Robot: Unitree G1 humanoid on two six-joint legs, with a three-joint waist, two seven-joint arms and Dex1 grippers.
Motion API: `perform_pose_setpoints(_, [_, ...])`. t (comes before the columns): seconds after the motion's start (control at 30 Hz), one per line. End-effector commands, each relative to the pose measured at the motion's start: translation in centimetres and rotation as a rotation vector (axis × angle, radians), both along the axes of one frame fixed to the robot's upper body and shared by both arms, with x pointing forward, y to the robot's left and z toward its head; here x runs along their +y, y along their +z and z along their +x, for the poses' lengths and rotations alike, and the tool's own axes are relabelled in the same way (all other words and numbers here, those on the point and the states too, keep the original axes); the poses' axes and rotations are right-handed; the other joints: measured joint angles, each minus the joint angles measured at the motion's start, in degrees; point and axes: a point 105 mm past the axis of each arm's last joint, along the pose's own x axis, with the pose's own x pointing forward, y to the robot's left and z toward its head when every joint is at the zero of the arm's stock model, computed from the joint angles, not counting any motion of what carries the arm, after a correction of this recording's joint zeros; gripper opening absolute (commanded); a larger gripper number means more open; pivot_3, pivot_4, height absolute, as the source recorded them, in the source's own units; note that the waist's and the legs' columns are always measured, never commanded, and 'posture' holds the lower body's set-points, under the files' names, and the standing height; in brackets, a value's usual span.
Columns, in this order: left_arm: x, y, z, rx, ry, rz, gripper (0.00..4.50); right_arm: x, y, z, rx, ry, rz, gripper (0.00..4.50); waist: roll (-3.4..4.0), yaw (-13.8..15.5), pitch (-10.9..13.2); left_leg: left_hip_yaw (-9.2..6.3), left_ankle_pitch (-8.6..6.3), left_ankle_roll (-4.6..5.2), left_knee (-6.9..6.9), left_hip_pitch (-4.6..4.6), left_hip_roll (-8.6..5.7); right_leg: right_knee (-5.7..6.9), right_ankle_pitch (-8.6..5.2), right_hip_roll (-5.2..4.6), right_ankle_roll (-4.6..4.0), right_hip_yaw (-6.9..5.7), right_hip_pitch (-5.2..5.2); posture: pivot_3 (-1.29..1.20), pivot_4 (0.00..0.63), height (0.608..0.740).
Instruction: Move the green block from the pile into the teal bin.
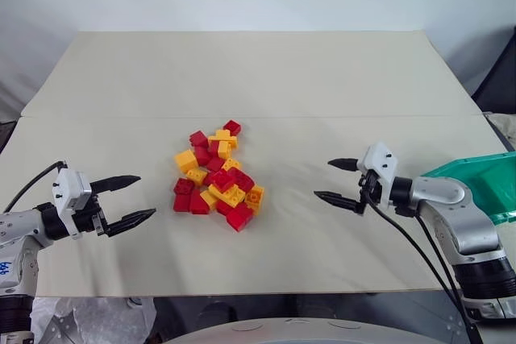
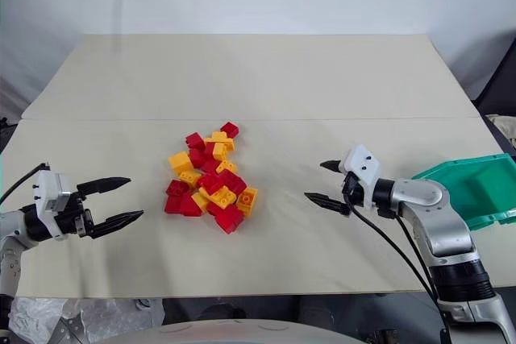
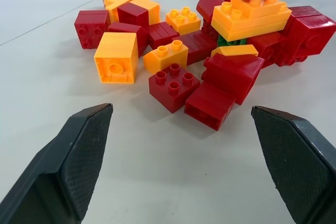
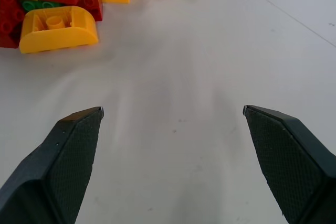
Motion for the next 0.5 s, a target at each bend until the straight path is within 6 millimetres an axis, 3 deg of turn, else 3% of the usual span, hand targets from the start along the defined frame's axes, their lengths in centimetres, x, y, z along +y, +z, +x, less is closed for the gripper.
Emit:
perform_pose_setpoints(0.03, [0.1,0.7,0.1,-0.034,0.0,-0.007,4.5,0.2,1.3,-0.4,-0.047,0.021,0.012,4.47,0.0,0.02,0.0,0.01,0.0,0.01,0.0,0.01,0.0,0.0,0.0,0.0,0.0,0.01,0.0,0.0,0.15,0.74])
perform_pose_setpoints(0.23, [0.2,1.5,1.0,-0.025,0.064,-0.058,4.5,0.8,2.0,-1.1,-0.028,0.014,0.044,4.47,0.0,0.05,0.0,0.04,-0.01,0.01,0.0,0.03,0.01,0.03,0.0,0.0,0.0,0.06,-0.01,0.0,0.15,0.74])
perform_pose_setpoints(0.4, [0.0,1.6,1.0,-0.032,0.04,-0.032,4.5,4.1,4.3,-3.5,-0.023,0.089,0.109,4.47,0.0,0.03,0.0,0.0,-0.06,-0.01,0.0,0.02,0.05,0.08,0.0,0.03,0.0,0.2,-0.16,0.0,0.15,0.74])
perform_pose_setpoints(0.5, [-0.1,2.1,0.9,-0.043,0.01,-0.051,4.5,6.5,4.9,-5.7,0.037,0.193,0.134,3.89,0.0,0.08,0.0,0.0,-0.08,-0.01,0.0,0.01,0.05,0.09,0.0,0.05,0.0,0.27,-0.22,0.0,0.15,0.74])
